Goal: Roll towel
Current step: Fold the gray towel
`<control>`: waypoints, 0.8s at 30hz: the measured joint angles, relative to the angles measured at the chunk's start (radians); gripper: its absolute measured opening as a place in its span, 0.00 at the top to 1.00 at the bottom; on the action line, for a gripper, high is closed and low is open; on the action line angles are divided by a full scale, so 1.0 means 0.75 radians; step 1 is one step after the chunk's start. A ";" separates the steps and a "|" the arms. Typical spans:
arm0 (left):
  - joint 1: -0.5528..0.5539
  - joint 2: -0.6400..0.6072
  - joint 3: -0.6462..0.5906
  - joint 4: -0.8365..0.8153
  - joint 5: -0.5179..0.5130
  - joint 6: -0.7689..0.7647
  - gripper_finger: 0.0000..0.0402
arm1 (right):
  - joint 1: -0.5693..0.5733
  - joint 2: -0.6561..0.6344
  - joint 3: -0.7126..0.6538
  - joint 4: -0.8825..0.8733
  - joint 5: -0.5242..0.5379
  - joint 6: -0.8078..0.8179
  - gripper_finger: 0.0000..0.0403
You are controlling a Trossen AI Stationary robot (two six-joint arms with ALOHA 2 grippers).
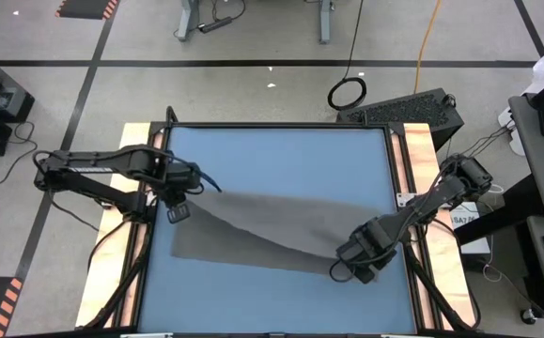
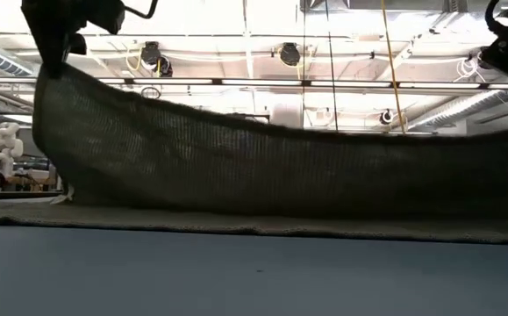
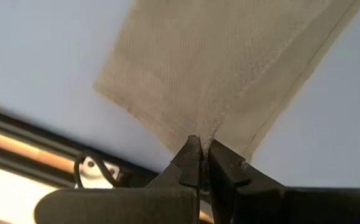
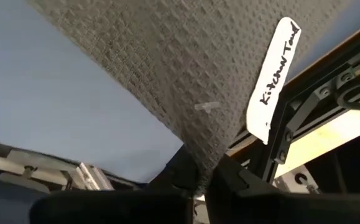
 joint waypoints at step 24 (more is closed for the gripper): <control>-0.029 0.000 -0.079 0.090 0.114 -0.040 0.86 | 0.028 0.001 0.000 0.112 -0.033 0.057 0.80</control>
